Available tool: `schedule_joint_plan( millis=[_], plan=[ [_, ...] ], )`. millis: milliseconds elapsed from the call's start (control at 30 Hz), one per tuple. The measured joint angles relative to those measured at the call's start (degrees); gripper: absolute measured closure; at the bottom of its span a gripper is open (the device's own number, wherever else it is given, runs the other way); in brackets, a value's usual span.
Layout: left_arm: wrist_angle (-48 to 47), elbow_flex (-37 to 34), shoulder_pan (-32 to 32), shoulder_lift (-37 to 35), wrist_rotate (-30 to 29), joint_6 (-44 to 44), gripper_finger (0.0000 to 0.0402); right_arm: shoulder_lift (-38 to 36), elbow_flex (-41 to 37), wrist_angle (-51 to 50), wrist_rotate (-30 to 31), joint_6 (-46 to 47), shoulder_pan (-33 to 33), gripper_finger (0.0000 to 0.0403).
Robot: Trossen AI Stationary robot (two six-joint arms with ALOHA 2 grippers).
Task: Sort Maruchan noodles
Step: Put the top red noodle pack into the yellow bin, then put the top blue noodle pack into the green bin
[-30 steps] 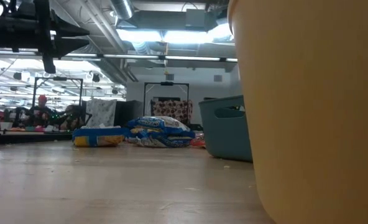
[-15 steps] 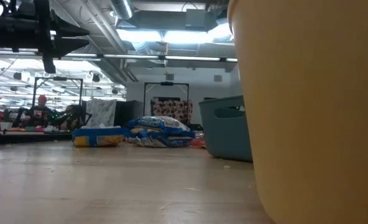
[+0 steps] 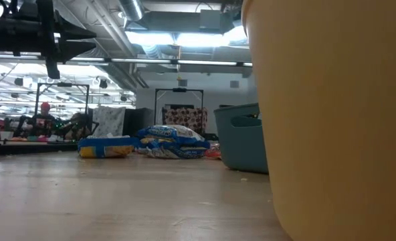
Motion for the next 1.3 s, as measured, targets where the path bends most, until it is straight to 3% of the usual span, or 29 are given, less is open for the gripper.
schedule_joint_plan(
  millis=[267,500,633,800,967,1100,1300],
  plan=[
    [0.0,0.0,0.0,0.0,0.0,0.0,0.0294,-1.4,2.6,-6.0,-3.0,0.1,-3.4,0.0210],
    [0.1,0.0,0.0,0.0,0.0,-0.8,0.0294,-6.1,7.4,-19.7,4.1,-3.4,-10.5,0.0183],
    [0.1,0.0,0.0,0.0,0.0,-3.4,0.0294,-8.8,8.7,-22.5,10.3,-5.6,-17.0,0.0182],
    [0.1,0.0,0.0,0.0,0.0,-3.5,0.0294,-10.7,8.9,-15.4,13.7,-11.3,-28.0,0.0182],
    [0.1,0.0,0.0,0.0,0.0,-3.5,0.0294,-10.0,8.9,-1.0,5.4,-17.7,-40.2,0.0174],
    [0.1,0.0,0.0,0.0,0.5,-3.5,0.0294,-7.5,8.7,9.6,-1.4,-22.0,-47.9,0.0139],
    [0.1,0.0,0.0,0.0,0.5,-3.2,0.0294,-1.9,8.7,15.4,-2.7,-26.3,-54.6,0.0070]
  ],
)
